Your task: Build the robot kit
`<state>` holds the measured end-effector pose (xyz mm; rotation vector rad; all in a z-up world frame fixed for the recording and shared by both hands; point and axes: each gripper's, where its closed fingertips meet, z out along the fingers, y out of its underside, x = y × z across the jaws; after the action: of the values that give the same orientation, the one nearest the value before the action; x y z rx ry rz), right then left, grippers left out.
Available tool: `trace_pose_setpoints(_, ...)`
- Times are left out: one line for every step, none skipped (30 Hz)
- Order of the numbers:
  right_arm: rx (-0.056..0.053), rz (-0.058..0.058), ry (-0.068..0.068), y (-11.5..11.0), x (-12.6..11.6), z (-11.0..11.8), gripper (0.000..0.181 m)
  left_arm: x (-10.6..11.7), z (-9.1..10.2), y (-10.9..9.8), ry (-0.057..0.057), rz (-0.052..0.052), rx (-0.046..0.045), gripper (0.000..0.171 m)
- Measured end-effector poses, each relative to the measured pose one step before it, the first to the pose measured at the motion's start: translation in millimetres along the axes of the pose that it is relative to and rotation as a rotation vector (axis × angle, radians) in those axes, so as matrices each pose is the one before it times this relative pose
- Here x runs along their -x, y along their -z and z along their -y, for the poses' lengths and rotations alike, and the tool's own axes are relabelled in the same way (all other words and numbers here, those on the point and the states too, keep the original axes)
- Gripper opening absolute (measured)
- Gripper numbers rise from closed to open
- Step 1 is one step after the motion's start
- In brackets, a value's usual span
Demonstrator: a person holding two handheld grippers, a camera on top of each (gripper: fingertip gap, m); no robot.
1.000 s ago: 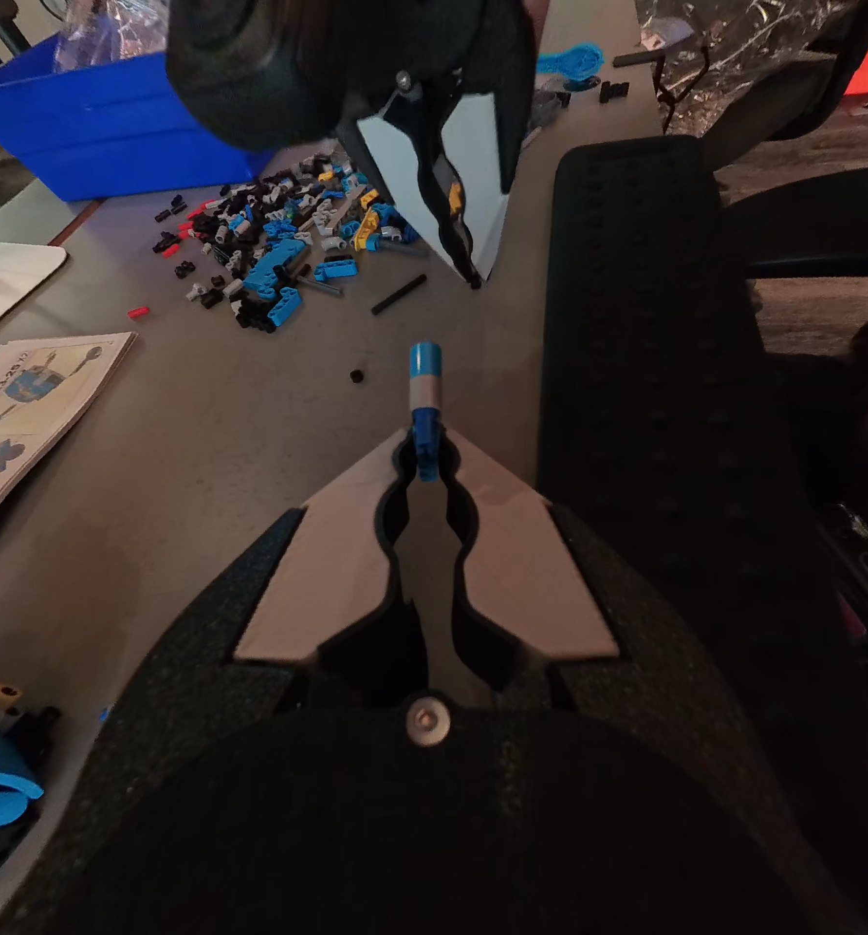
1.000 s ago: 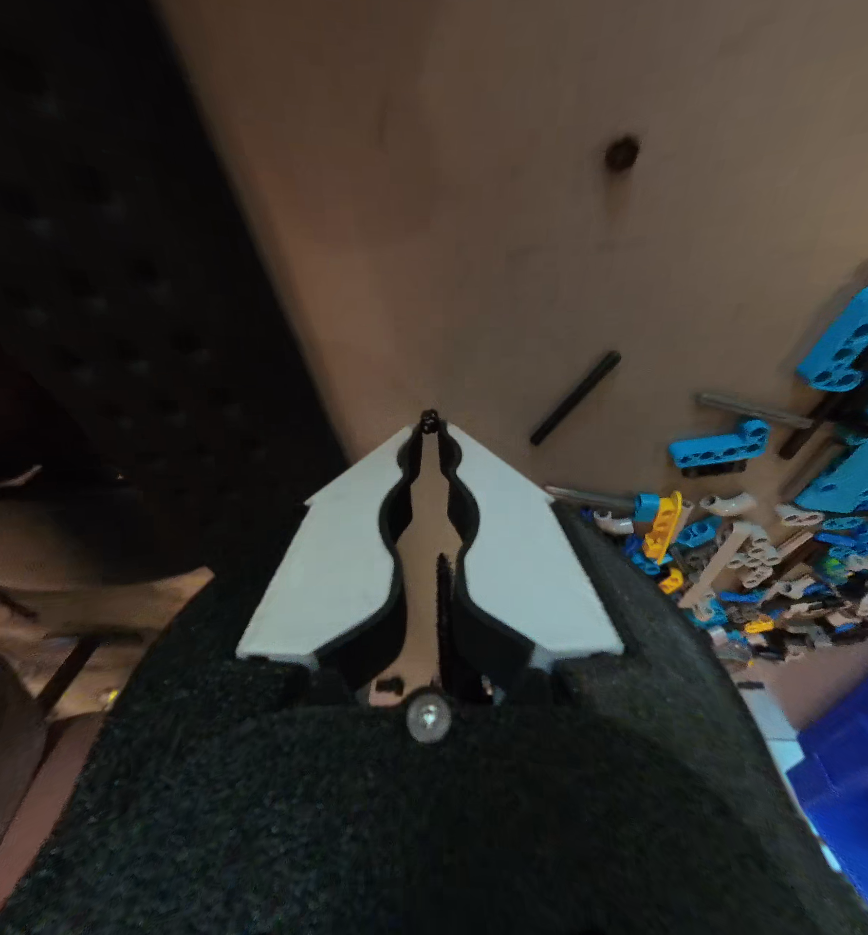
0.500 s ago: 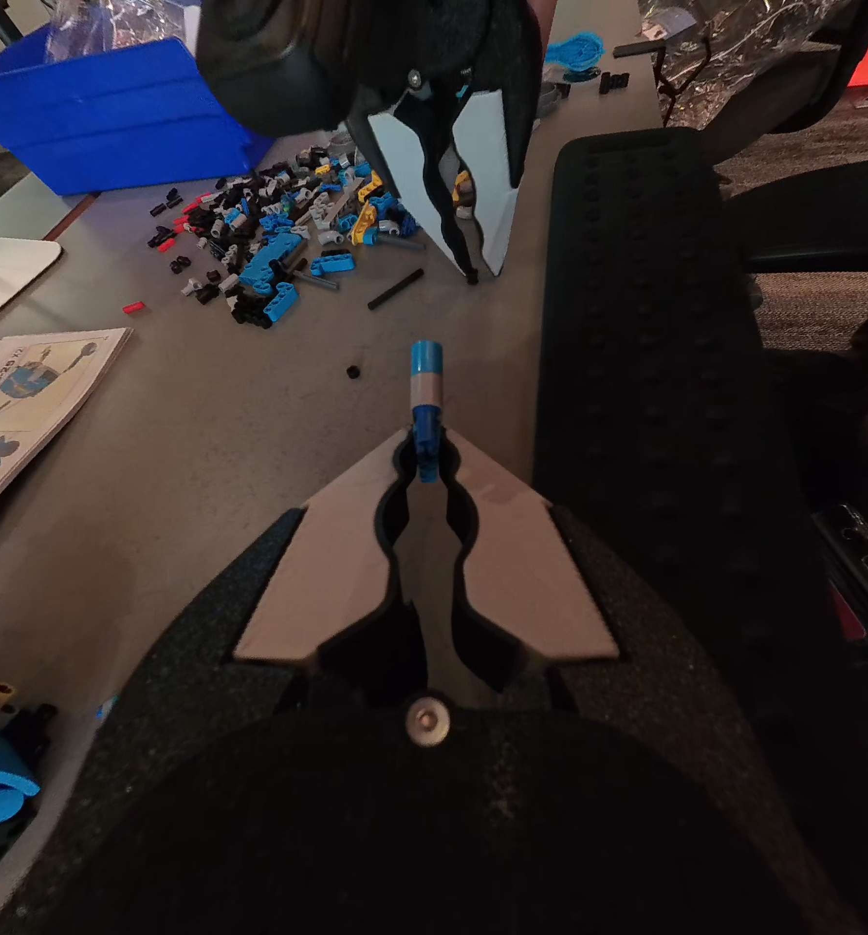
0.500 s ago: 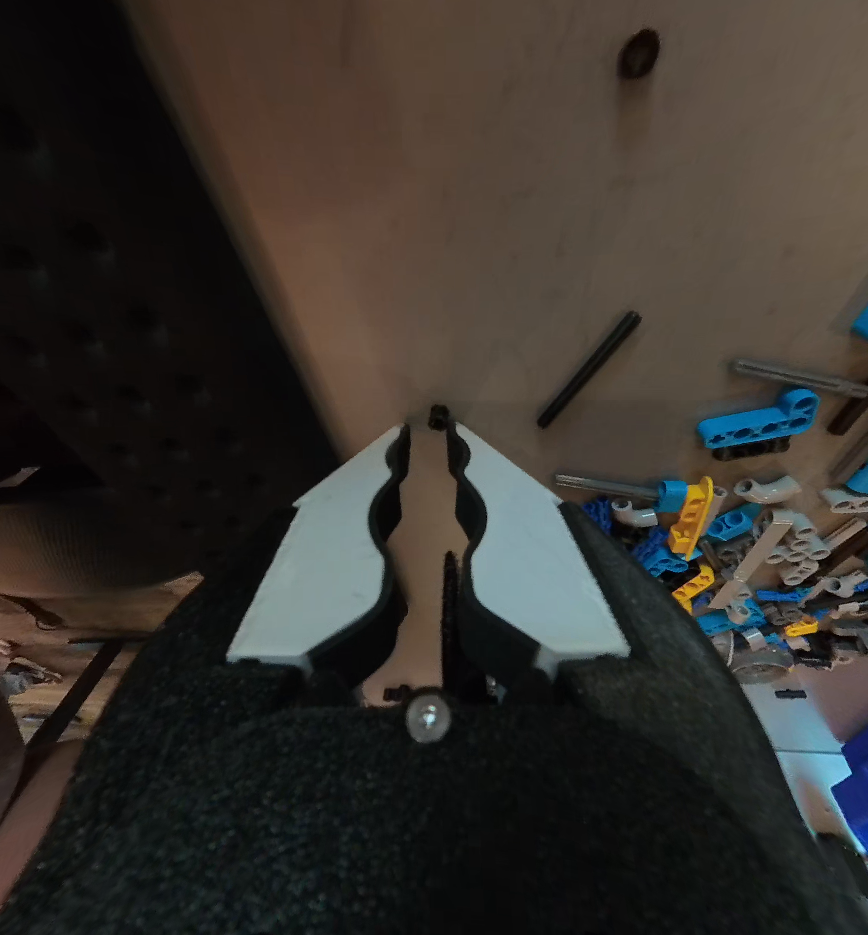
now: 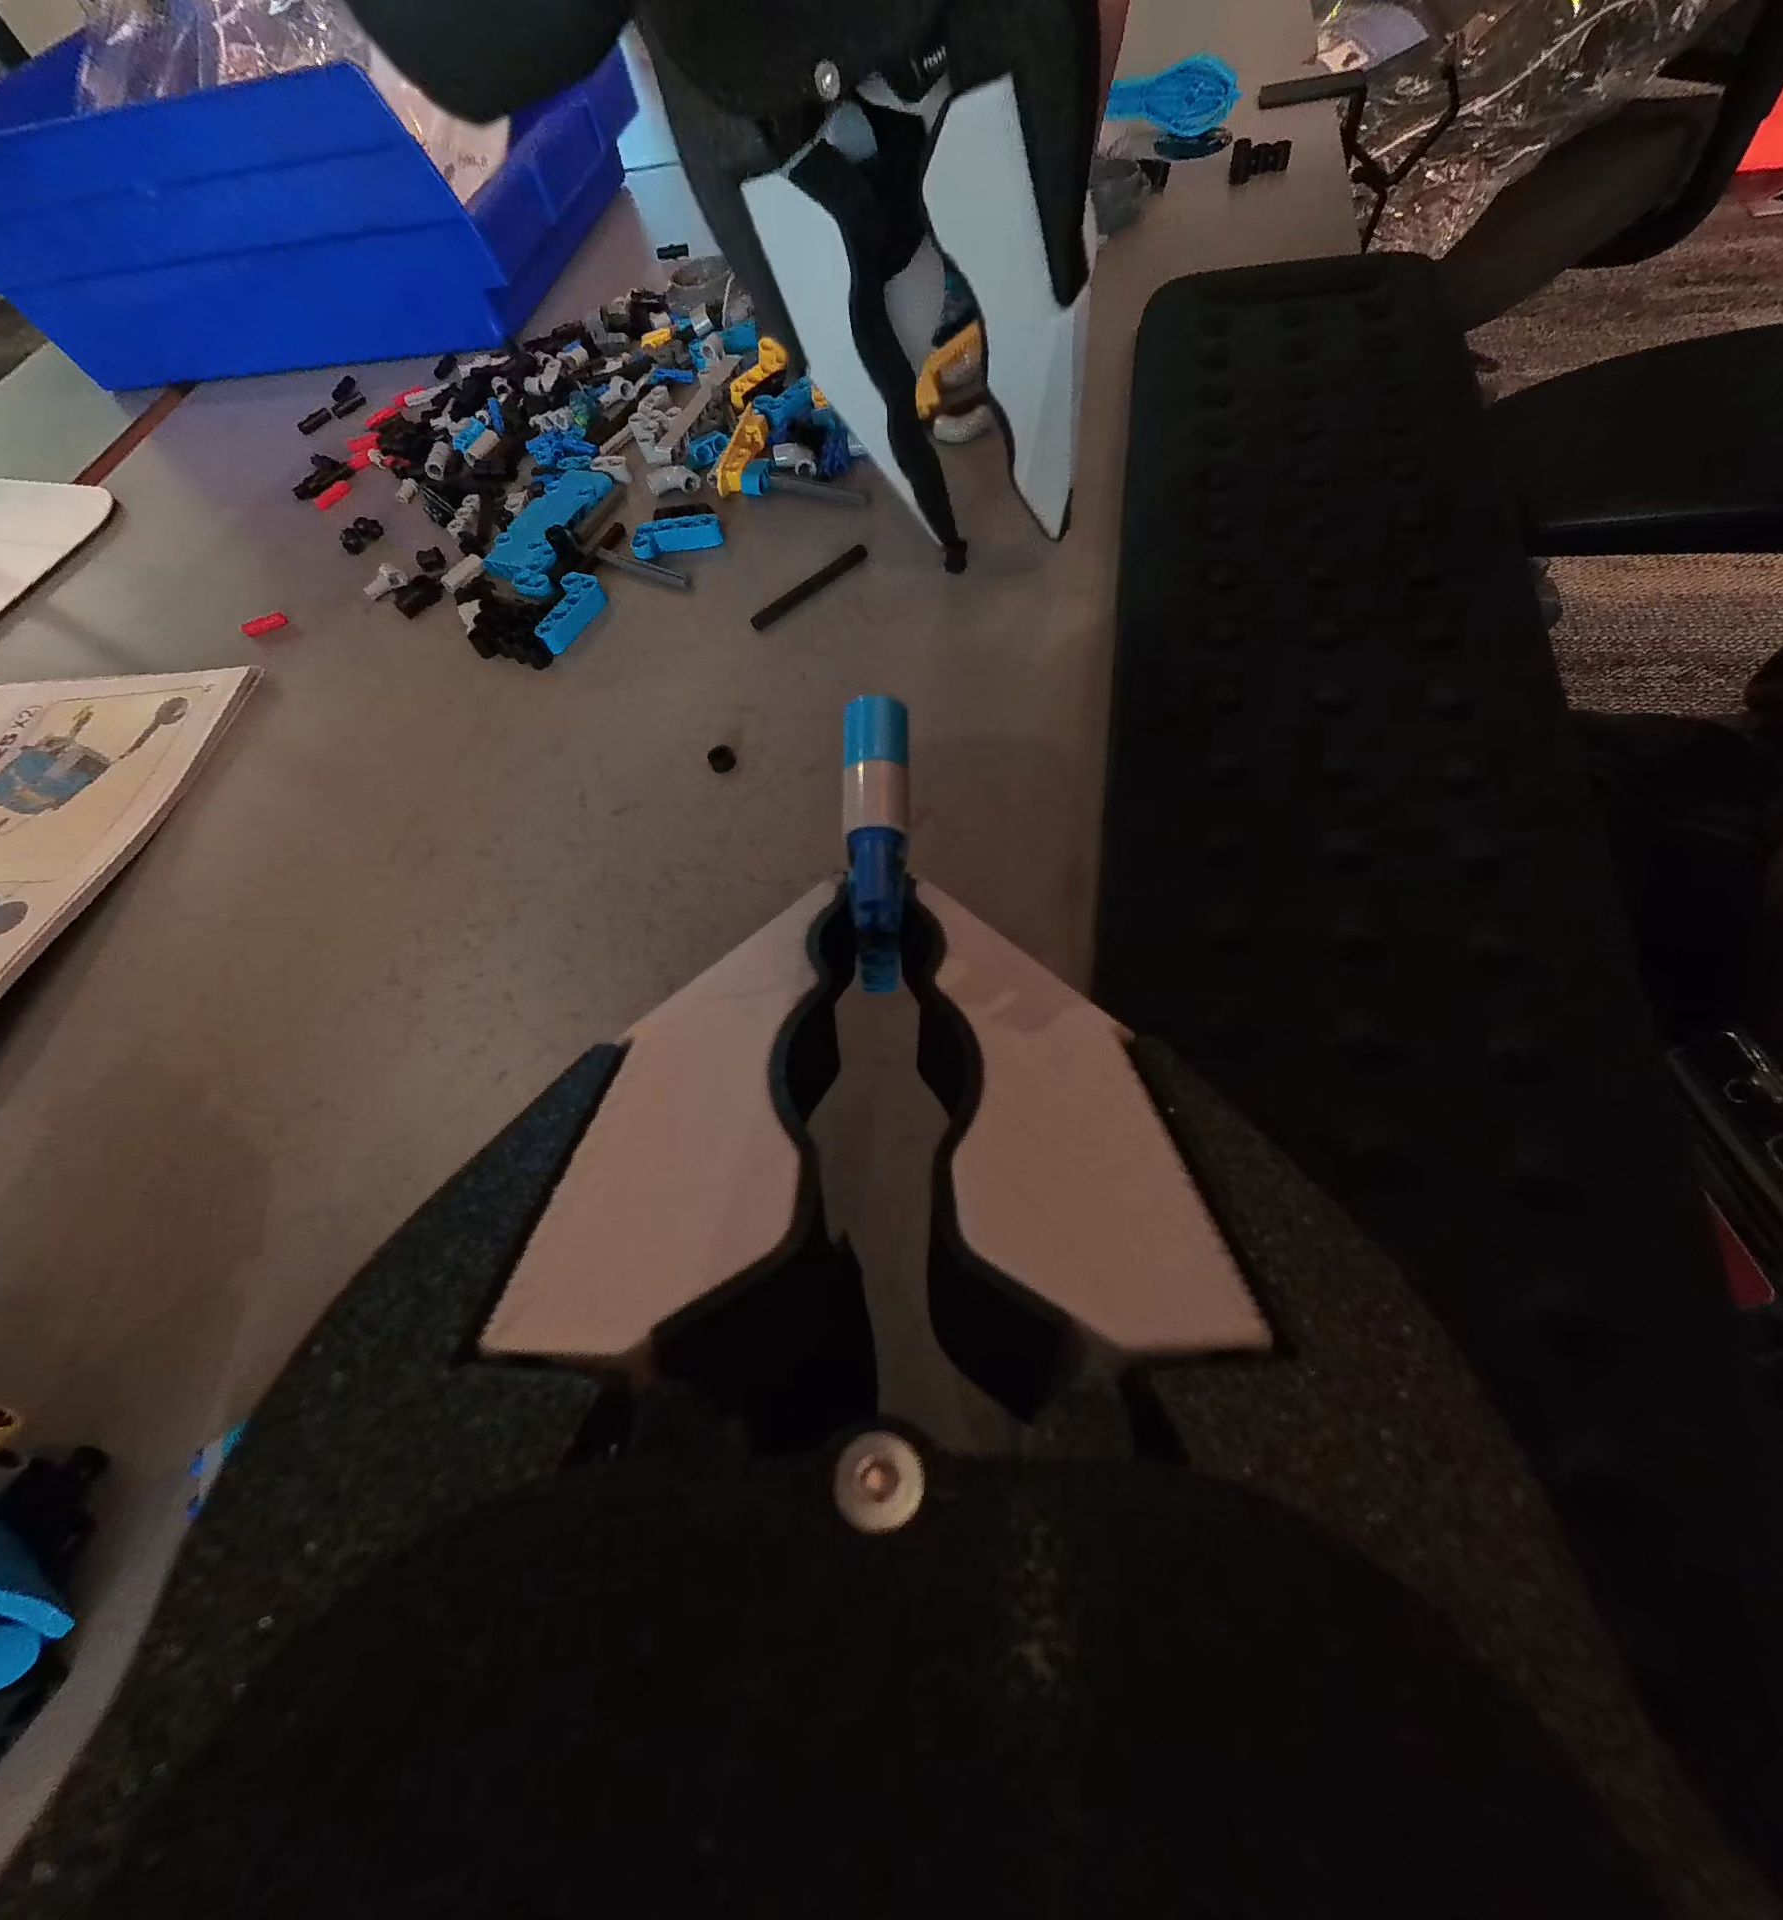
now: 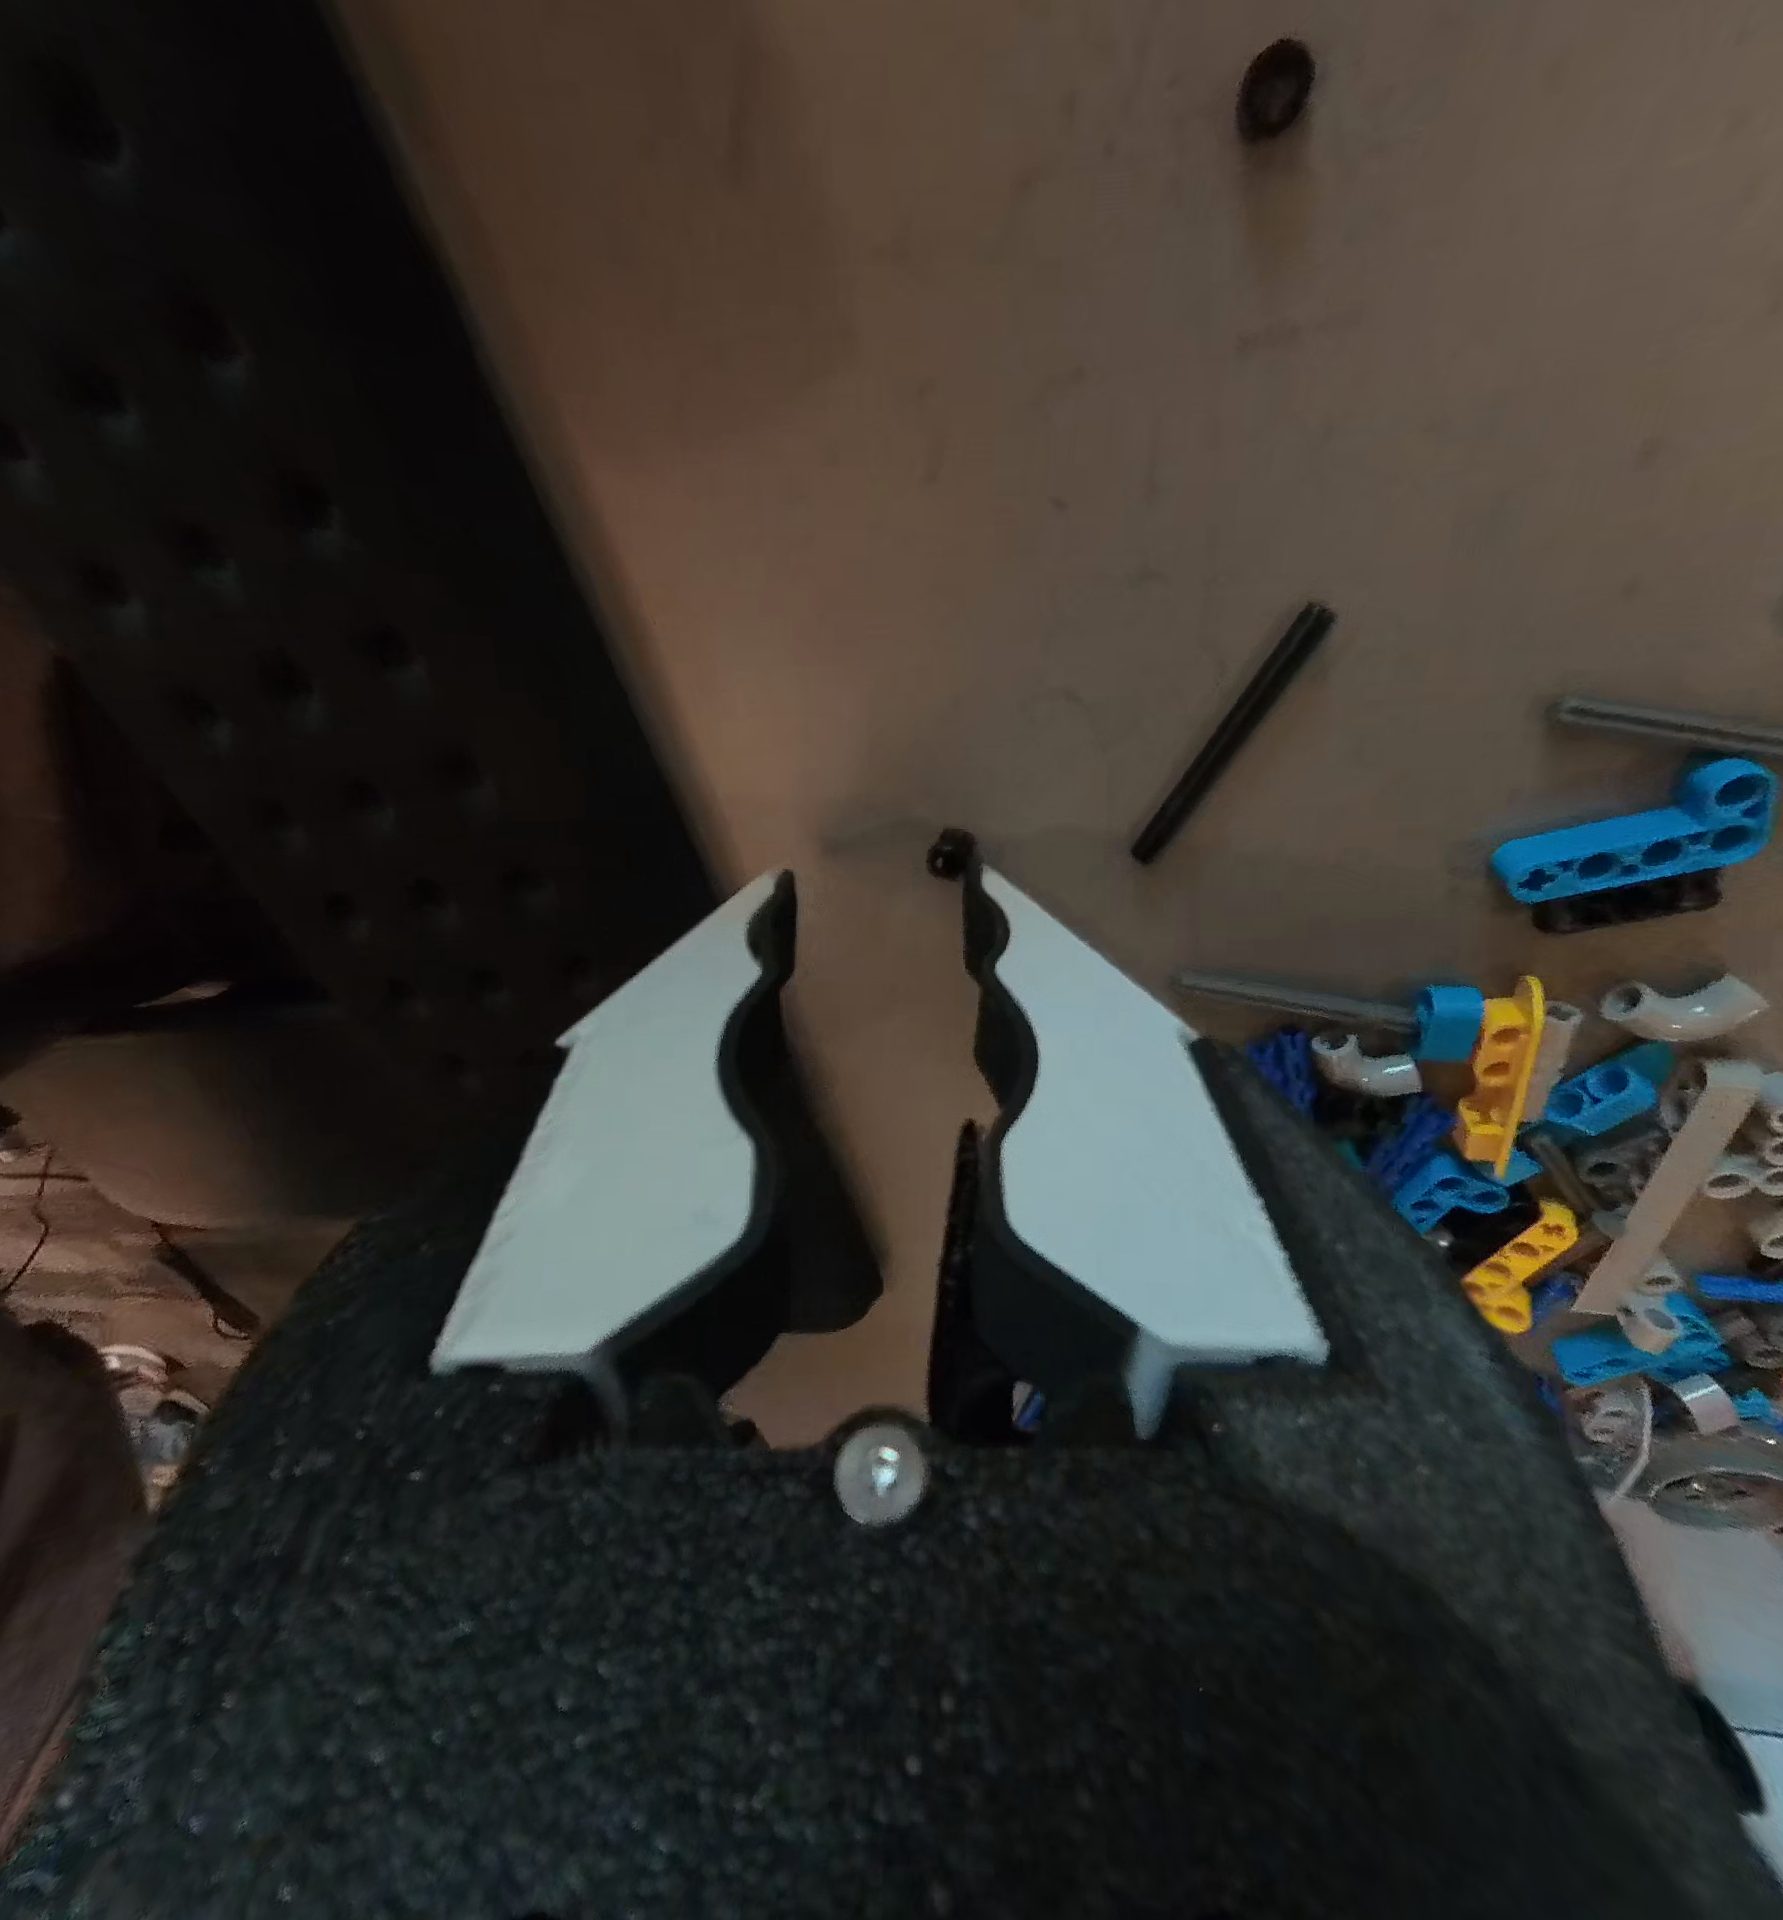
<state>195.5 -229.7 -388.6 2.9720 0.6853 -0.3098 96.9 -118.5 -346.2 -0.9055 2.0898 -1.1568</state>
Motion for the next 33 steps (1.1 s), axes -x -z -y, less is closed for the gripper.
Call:
trace_pose_setpoints(-0.0047, -0.0054, 0.0029, 1.4, -0.19, -0.87, 0.034, 0.02, 0.0, 0.03, 0.0007, -0.0001, -0.00028, 0.007)
trace_pose_setpoints(-0.0068, -0.0089, 0.0026, 1.22, -0.43, -0.79, 0.034, 0.09, 0.0, -0.03, 0.0004, -0.0001, -0.00008, 0.007)
trace_pose_setpoints(-0.0035, 0.005, -0.0032, 0.69, 1.25, -1.14, 0.035, -0.13, -0.17, -0.15, 0.0003, -0.001, 0.00127, 0.007)
trace_pose_setpoints(-0.0022, 0.0012, -0.0063, 0.12, 0.2, -1.26, 0.038, -0.16, -0.29, -0.27, -0.0005, -0.0013, 0.00198, 0.007)
trace_pose_setpoints(0.0003, -0.0118, -0.005, -0.3, -2.25, -1.46, 0.042, -0.32, -0.11, -0.15, -0.0017, -0.0008, 0.00133, 0.007)
trace_pose_setpoints(0.0052, -0.0112, -0.0037, -0.9, -2.18, -2.21, 0.046, -0.31, -0.03, -0.07, -0.0023, -0.0001, 0.00035, 0.007)
trace_pose_setpoints(0.0064, -0.0106, -0.0011, -1.04, -2.21, -2.11, 0.051, -0.22, -0.06, 0.01, -0.0015, -0.0002, 0.0, 0.007)
trace_pose_setpoints(0.0012, -0.0115, -0.0022, -0.81, -2.27, -1.34, 0.052, -0.02, -0.01, 0.0, -0.0003, -0.0003, 0.00006, 0.007)
trace_pose_setpoints(-0.0031, -0.0033, 0.0001, -0.48, -0.84, -0.26, 0.052, -0.01, 0.04, -0.02, 0.0003, 0.0, -0.00026, 0.007)
trace_pose_setpoints(-0.0118, -0.0108, 0.0038, 0.36, -1.56, 1.32, 0.051, 0.15, 0.05, 0.12, 0.0006, 0.0002, -0.00033, 0.007)
trace_pose_setpoints(-0.0149, -0.0084, 0.005, 0.8, -0.9, 1.8, 0.049, 0.1, -0.01, -0.03, 0.0008, 0.0002, -0.00004, 0.007)
trace_pose_setpoints(-0.012, -0.0055, 0.0061, 0.8, -0.6, 1.65, 0.047, 0.1, -0.02, 0.04, 0.0005, 0.0004, -0.00015, 0.007)
trace_pose_setpoints(-0.0131, -0.0126, 0.0086, 0.93, -1.63, 2.0, 0.045, 0.11, 0.01, 0.02, 0.0004, 0.0004, -0.00035, 0.007)
trace_pose_setpoints(-0.0115, -0.0127, 0.0083, 0.74, -1.63, 1.72, 0.041, 0.03, -0.02, 0.04, 0.0007, 0.0, -0.00013, 0.007)
trace_pose_setpoints(-0.0034, -0.0048, 0.0077, 0.2, -0.58, 0.45, 0.037, 0.18, -0.04, 0.02, 0.0008, 0.0001, -0.00005, 0.007)
trace_pose_setpoints(-0.002, -0.0058, 0.0073, 0.0, -0.58, 0.2, 0.034, 0.07, 0.1, 0.07, 0.0008, 0.0002, -0.00036, 0.007)
trace_pose_setpoints(-0.0033, -0.0065, 0.0086, 0.0, -0.67, 0.45, 0.032, 0.11, -0.01, 0.06, 0.0008, 0.0, -0.00051, 0.007)
trace_pose_setpoints(-0.0058, -0.0123, 0.0105, 0.22, -1.37, 0.84, 0.029, 0.17, 0.06, 0.06, 0.0006, -0.0001, -0.00018, 0.007)
trace_pose_setpoints(-0.0088, -0.0104, 0.0109, 0.21, -0.98, 1.24, 0.026, -0.07, -0.02, 0.01, 0.0003, -0.0003, 0.00011, 0.007)
trace_pose_setpoints(-0.0077, -0.005, 0.009, 0.0, -0.17, 0.95, 0.023, -0.11, -0.11, -0.03, 0.0001, -0.0006, 0.00016, 0.007)
trace_pose_setpoints(-0.0081, 0.0001, 0.0064, -0.31, 0.44, 1.07, 0.022, 0.05, -0.02, -0.02, 0.0002, -0.0006, 0.00008, 0.007)
trace_pose_setpoints(-0.0027, 0.0017, 0.0046, -1.0, 0.47, 0.08, 0.02, 0.02, 0.1, 0.07, 0.0005, -0.0003, -0.00038, 0.007)
trace_pose_setpoints(0.0026, -0.0054, 0.0049, -1.42, -0.74, -0.69, 0.019, 0.07, 0.12, 0.18, 0.001, -0.0004, -0.00125, 0.007)
trace_pose_setpoints(0.0021, -0.0071, 0.0056, -1.64, -0.97, -0.72, 0.016, 0.06, 0.16, 0.13, 0.0019, -0.001, -0.00161, 0.007)
trace_pose_setpoints(0.0036, -0.0007, 0.0062, -1.74, 0.07, -1.07, 0.012, 0.16, 0.14, 0.22, 0.0029, -0.0014, -0.00123, 0.007)
trace_pose_setpoints(-0.0047, -0.0152, 0.006, -0.42, -2.08, 0.48, 0.007, 0.14, 0.21, 0.19, 0.0031, -0.0014, -0.00166, 0.007)
trace_pose_setpoints(-0.0073, -0.0059, 0.0058, 0.28, -0.9, 1.17, 0.007, 0.17, 0.48, 0.24, 0.003, -0.0015, -0.00343, 0.007)
trace_pose_setpoints(-0.0128, -0.0065, 0.0032, 1.06, -0.71, 2.33, 0.007, -0.13, 0.79, 0.57, 0.0045, -0.004, -0.00609, 0.007)
trace_pose_setpoints(-0.0247, -0.003, 0.0095, 1.9, 0.52, 4.46, 0.007, -0.4, 1.7, 0.89, 0.009, -0.0082, -0.01162, 0.007)
trace_pose_setpoints(-0.0466, -0.0048, 0.0158, 3.49, 1.29, 9.01, 0.007, -0.83, 3.13, 1.69, 0.0165, -0.0149, -0.02099, 0.007)
trace_pose_setpoints(-0.0694, 0.006, 0.0113, 4.62, 3.57, 13.66, 0.006, -0.86, 4.08, 2.2, 0.0246, -0.0199, -0.02755, 0.007)
trace_pose_setpoints(-0.0846, 0.0153, 0.0042, 4.95, 5.13, 17.86, 0.006, -0.31, 3.86, 2.3, 0.0283, -0.0196, -0.02742, 0.007)
trace_pose_setpoints(-0.1097, 0.0215, 0.0087, 4.97, 6.89, 22.35, 0.006, 0.3, 3.07, 2.11, 0.0266, -0.016, -0.0224, 0.007)
